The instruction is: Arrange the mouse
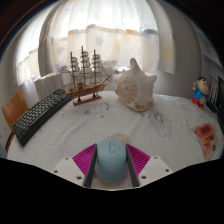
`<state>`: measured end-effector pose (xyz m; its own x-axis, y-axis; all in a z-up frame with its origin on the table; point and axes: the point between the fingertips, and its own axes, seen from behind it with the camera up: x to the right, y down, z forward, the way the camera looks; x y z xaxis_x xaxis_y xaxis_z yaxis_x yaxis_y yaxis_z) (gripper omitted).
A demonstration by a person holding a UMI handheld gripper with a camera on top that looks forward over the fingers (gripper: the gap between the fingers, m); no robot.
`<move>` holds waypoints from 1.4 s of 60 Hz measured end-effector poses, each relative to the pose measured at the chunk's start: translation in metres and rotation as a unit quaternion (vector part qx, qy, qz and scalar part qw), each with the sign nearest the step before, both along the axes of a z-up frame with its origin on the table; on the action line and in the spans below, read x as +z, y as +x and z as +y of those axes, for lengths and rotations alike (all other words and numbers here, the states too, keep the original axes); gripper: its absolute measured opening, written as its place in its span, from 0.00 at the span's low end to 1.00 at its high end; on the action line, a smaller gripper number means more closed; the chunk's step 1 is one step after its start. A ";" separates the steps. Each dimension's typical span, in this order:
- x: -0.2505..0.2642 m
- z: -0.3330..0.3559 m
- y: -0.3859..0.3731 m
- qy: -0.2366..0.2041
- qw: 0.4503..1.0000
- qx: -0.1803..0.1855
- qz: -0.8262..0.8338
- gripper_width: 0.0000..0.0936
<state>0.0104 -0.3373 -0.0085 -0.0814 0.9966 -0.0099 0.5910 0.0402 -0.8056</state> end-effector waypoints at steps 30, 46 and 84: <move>0.158 0.157 -0.036 -0.007 0.998 -0.034 0.054 0.47; 0.126 0.396 -0.042 0.042 0.992 -0.116 0.033 0.46; 0.067 0.473 0.052 0.014 0.987 -0.144 -0.065 0.91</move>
